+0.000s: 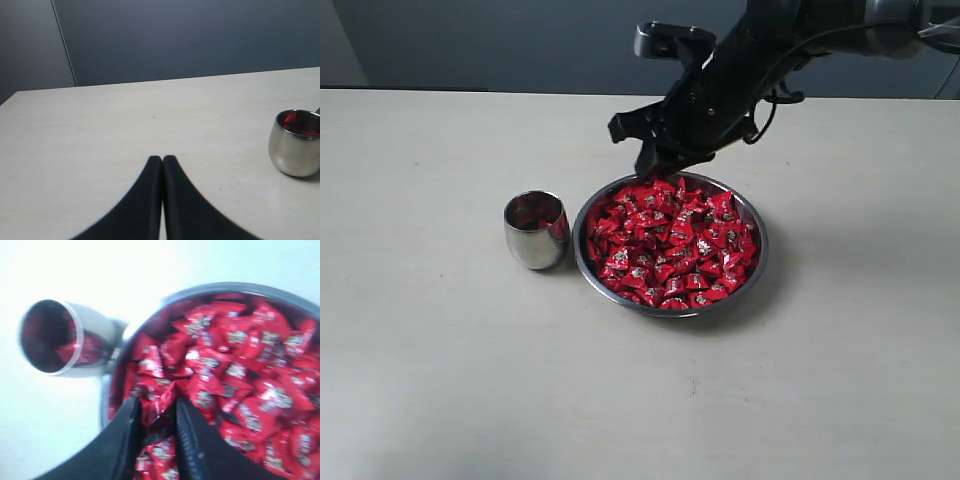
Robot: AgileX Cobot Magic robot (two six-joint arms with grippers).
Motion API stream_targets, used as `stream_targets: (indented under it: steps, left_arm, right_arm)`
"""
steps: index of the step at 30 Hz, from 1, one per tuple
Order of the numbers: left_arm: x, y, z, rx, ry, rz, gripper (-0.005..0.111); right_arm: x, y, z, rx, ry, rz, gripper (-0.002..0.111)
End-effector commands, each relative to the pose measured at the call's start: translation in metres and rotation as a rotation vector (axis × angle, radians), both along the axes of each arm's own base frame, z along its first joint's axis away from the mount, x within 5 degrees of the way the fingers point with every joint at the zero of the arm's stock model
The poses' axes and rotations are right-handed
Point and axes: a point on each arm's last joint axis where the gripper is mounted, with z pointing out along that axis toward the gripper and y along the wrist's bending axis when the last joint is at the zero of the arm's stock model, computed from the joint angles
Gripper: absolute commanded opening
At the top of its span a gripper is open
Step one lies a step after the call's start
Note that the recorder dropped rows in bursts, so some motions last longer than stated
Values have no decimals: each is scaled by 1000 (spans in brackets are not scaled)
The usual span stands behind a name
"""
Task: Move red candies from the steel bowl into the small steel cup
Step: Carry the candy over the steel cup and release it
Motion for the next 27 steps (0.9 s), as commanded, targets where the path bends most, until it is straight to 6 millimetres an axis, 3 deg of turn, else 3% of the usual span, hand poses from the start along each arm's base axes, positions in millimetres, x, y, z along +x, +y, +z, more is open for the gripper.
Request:
stream_targets:
  steps: [1, 5, 9, 27]
  left_arm:
    - [-1, 0, 3, 2, -15, 2, 0]
    - [-1, 0, 3, 2, -15, 2, 0]
    - [-1, 0, 3, 2, -15, 2, 0]
    - [-1, 0, 3, 2, -15, 2, 0]
  right_arm:
    - [-19, 39, 9, 99, -1, 122, 0]
    - [-26, 83, -3, 82, -39, 244, 0]
    - [-21, 98, -20, 9, -62, 300, 0]
    - [-10, 106, -38, 12, -76, 270, 1]
